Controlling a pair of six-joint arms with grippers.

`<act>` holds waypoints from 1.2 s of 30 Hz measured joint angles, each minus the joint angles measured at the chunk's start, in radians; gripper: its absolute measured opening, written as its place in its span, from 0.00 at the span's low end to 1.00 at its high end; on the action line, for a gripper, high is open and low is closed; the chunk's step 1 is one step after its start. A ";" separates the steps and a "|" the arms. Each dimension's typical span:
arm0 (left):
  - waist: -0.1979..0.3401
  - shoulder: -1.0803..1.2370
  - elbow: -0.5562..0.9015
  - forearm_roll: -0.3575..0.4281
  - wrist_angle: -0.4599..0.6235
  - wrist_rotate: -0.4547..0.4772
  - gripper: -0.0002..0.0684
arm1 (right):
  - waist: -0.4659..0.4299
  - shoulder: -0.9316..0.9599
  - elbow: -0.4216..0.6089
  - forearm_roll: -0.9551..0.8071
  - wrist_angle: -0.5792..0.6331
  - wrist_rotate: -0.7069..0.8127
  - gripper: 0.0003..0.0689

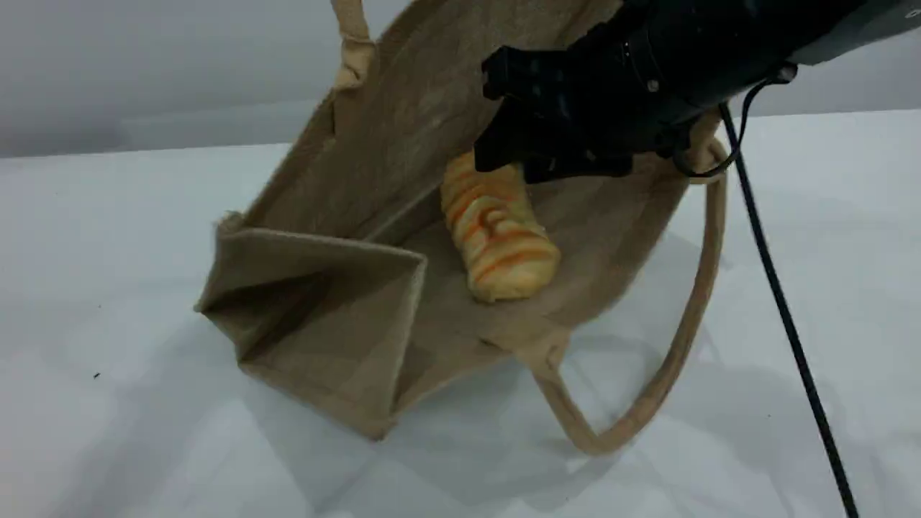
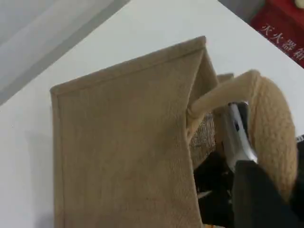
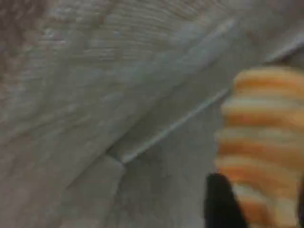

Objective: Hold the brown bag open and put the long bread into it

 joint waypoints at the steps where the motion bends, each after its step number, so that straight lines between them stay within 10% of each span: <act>1: 0.000 0.000 0.000 0.000 0.000 0.000 0.13 | 0.000 -0.001 0.000 0.000 0.012 0.000 0.57; 7: 0.000 0.000 0.000 0.035 0.000 -0.002 0.13 | 0.000 -0.063 0.002 -0.049 0.152 0.044 0.77; 21: 0.006 0.023 0.000 0.054 -0.002 0.014 0.13 | -0.166 -0.513 0.002 -0.656 0.354 0.494 0.78; 36: 0.159 -0.028 0.000 -0.059 0.001 0.061 0.13 | -0.301 -0.767 0.004 -0.986 0.462 0.771 0.78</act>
